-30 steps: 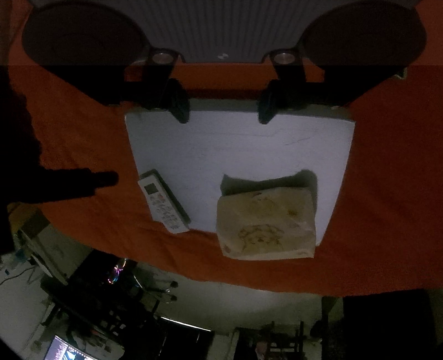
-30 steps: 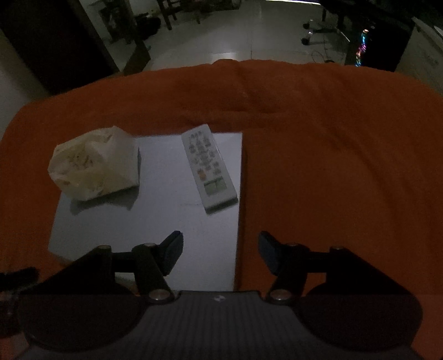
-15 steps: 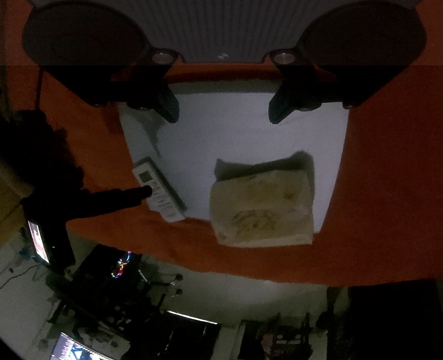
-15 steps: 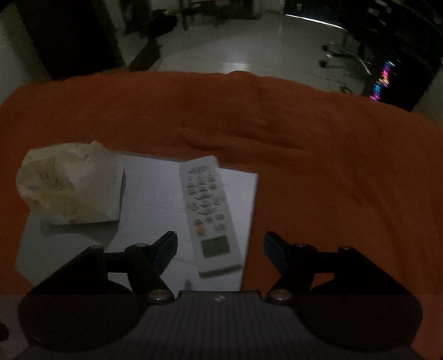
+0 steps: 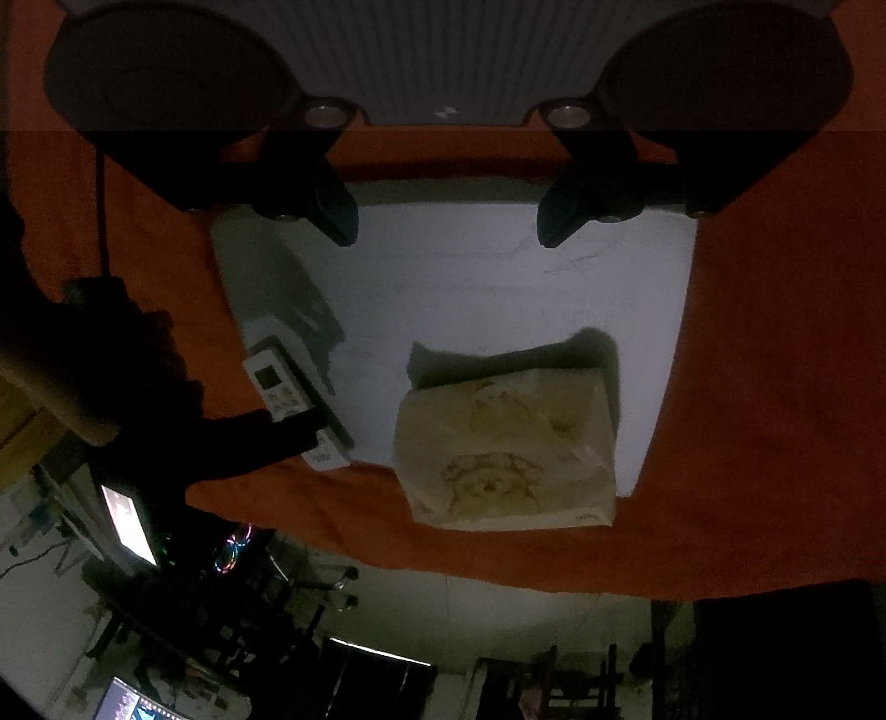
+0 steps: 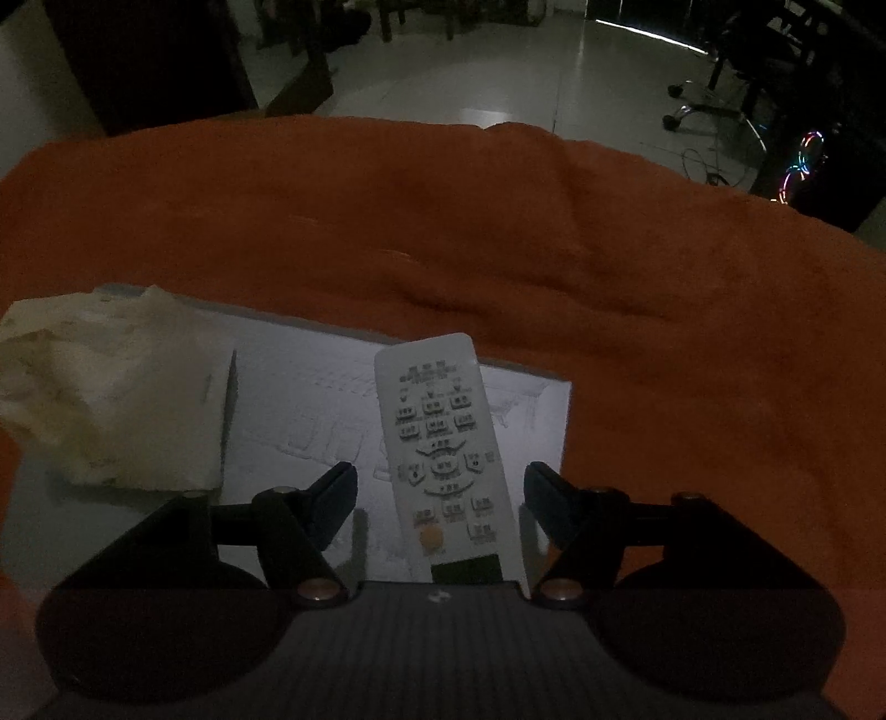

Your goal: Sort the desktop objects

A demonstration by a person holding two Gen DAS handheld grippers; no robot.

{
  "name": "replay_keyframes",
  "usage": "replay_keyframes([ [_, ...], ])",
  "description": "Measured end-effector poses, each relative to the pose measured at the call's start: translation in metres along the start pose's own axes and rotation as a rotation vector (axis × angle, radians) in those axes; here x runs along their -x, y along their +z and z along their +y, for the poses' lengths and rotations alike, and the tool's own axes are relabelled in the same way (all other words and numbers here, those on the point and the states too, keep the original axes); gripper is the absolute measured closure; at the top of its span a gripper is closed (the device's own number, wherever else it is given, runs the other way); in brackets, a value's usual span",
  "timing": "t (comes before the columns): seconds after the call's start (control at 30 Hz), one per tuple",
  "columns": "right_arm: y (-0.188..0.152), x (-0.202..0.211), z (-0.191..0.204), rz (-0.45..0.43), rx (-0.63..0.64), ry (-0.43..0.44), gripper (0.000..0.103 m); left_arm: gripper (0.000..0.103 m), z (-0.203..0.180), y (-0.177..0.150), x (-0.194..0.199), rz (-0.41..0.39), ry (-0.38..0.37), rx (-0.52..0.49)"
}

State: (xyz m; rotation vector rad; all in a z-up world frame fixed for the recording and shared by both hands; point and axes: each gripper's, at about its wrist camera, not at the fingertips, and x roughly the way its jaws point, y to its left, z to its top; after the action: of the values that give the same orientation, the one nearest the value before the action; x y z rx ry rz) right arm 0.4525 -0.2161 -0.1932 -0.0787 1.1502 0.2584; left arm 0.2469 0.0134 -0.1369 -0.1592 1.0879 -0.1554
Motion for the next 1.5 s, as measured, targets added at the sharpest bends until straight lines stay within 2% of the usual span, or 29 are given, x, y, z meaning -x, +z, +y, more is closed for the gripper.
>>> replay_keyframes([
  [0.1, 0.0, -0.008, 0.003, 0.023, 0.025, -0.024, 0.052, 0.034, 0.001, -0.003, -0.003, 0.014, 0.001, -0.005],
  [0.33, -0.003, -0.01, 0.005, 0.01, 0.017, -0.037, 0.053, 0.034, 0.003, -0.008, -0.003, 0.026, 0.005, -0.007],
  [0.43, -0.005, -0.002, 0.003, 0.019, -0.037, -0.016, 0.054, 0.034, 0.005, -0.008, 0.0, 0.027, 0.009, 0.004],
  [0.57, -0.013, 0.021, -0.003, 0.018, -0.107, 0.028, 0.054, 0.034, 0.007, -0.01, 0.006, 0.02, 0.014, 0.007],
  [0.77, -0.022, 0.072, -0.002, -0.01, -0.147, 0.068, 0.056, 0.034, 0.007, -0.018, 0.018, 0.02, 0.02, -0.009],
  [0.83, -0.028, 0.089, 0.003, -0.008, -0.15, 0.078, 0.069, 0.034, 0.007, -0.023, 0.024, 0.02, 0.02, -0.017],
  [0.87, -0.032, 0.095, 0.005, -0.005, -0.152, 0.071, 0.082, 0.034, 0.007, -0.025, 0.027, 0.017, 0.023, -0.027],
  [0.9, -0.036, 0.099, 0.008, -0.003, -0.153, 0.051, 0.083, 0.034, 0.006, -0.028, 0.03, 0.016, 0.026, -0.034],
  [1.0, -0.05, 0.097, 0.017, 0.015, -0.116, 0.021, 0.081, 0.034, 0.007, -0.035, 0.038, 0.015, 0.023, -0.041],
  [1.17, -0.068, 0.101, 0.024, 0.025, -0.132, 0.037, 0.081, 0.034, 0.009, -0.038, 0.052, -0.008, 0.032, -0.048],
  [1.23, -0.071, 0.095, 0.029, 0.054, -0.11, 0.02, 0.085, 0.034, 0.011, -0.037, 0.055, -0.011, 0.031, -0.039],
  [1.27, -0.073, 0.092, 0.031, 0.062, -0.101, -0.003, 0.085, 0.034, 0.012, -0.037, 0.057, -0.013, 0.031, -0.035],
  [1.4, -0.078, 0.082, 0.035, 0.067, -0.101, 0.015, 0.084, 0.034, 0.013, -0.037, 0.054, -0.008, 0.032, -0.038],
  [1.5, -0.083, 0.072, 0.04, 0.096, -0.075, -0.014, 0.084, 0.034, 0.011, -0.038, 0.05, -0.006, 0.035, -0.053],
])
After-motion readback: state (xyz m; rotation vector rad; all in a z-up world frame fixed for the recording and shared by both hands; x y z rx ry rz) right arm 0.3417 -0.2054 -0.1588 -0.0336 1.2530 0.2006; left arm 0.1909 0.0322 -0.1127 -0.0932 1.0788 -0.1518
